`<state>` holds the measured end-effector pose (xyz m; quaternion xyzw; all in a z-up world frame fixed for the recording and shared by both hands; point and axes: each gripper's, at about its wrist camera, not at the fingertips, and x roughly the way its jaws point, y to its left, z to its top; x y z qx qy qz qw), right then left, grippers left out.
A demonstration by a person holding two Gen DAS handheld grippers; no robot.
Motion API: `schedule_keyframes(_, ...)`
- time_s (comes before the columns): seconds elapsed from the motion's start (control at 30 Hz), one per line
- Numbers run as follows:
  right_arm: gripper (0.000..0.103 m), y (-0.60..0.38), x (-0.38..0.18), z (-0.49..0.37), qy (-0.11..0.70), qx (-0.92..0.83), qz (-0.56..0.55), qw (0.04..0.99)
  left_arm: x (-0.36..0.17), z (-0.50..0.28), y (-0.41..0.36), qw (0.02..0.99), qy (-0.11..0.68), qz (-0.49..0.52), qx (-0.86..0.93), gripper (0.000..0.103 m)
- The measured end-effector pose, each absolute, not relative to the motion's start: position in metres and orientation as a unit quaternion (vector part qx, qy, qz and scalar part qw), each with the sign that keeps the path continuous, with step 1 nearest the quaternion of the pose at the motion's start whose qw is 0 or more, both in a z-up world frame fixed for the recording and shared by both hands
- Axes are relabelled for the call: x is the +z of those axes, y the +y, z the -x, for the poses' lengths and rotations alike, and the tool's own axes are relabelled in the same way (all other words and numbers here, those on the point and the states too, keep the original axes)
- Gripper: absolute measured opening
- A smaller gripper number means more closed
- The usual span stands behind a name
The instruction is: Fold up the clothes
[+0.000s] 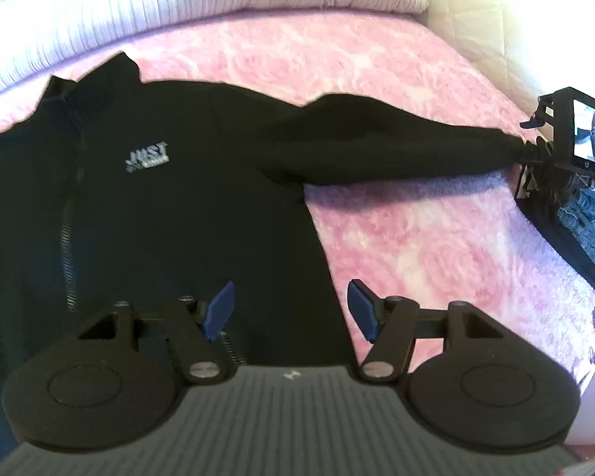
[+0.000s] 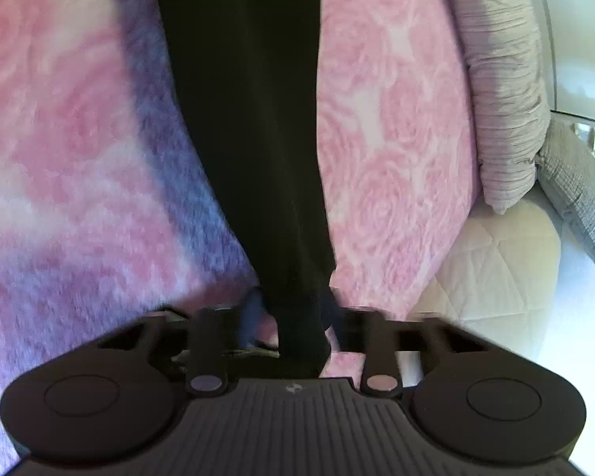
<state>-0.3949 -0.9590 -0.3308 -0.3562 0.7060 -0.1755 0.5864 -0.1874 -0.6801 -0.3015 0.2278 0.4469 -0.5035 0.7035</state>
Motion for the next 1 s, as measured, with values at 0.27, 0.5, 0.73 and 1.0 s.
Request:
schedule_keyframes(0.27, 0.063, -0.901, -0.301, 0.349, 0.639, -0.18, 0.327, 0.673, -0.276, 0.143, -0.607, 0.741, 0.449, -0.223, -0.447, 0.062)
schedule_keyframes(0.5, 0.072, -0.779, -0.273, 0.288, 0.585, -0.125, 0.281, 0.75, -0.259, 0.039, -0.483, 0.788, 0.47, -0.209, -0.338, 0.064)
schedule_keyframes(0.73, 0.072, -0.615, -0.251, 0.199, 0.557, -0.073, 0.161, 0.811, -0.283, -0.083, -0.36, 0.787, 0.456, -0.266, -0.318, 0.064)
schedule_keyframes(1.0, 0.071, -0.457, -0.269, 0.095, 0.587, -0.105, 0.095, 0.797, -0.343, -0.233, -0.349, 0.765, 0.353, -0.387, -0.374, 0.064)
